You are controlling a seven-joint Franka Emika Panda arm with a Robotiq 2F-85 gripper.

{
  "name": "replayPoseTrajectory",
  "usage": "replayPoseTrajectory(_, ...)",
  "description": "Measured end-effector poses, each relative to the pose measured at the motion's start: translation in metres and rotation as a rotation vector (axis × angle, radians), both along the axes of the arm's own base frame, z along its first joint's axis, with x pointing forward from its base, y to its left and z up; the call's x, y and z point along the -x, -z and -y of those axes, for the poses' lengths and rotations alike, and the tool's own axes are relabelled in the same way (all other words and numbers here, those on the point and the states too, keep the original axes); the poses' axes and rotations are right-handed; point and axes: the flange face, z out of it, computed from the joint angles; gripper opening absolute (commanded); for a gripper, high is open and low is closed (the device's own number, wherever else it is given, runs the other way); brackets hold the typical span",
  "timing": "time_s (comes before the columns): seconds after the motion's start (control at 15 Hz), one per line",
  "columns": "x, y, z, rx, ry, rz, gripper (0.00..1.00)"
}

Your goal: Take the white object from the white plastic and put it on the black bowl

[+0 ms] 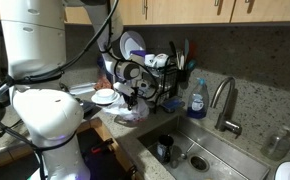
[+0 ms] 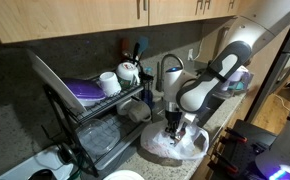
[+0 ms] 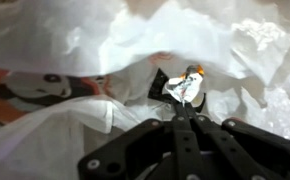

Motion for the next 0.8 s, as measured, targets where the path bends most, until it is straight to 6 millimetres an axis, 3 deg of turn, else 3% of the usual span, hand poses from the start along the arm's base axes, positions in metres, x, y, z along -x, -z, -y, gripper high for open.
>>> replayPoseTrajectory(0.53,0.007,0.005,0.006,0.007,-0.006,-0.08,0.0)
replayPoseTrajectory(0.8,0.012,-0.008,0.003,-0.054,-0.076,-0.111,0.0)
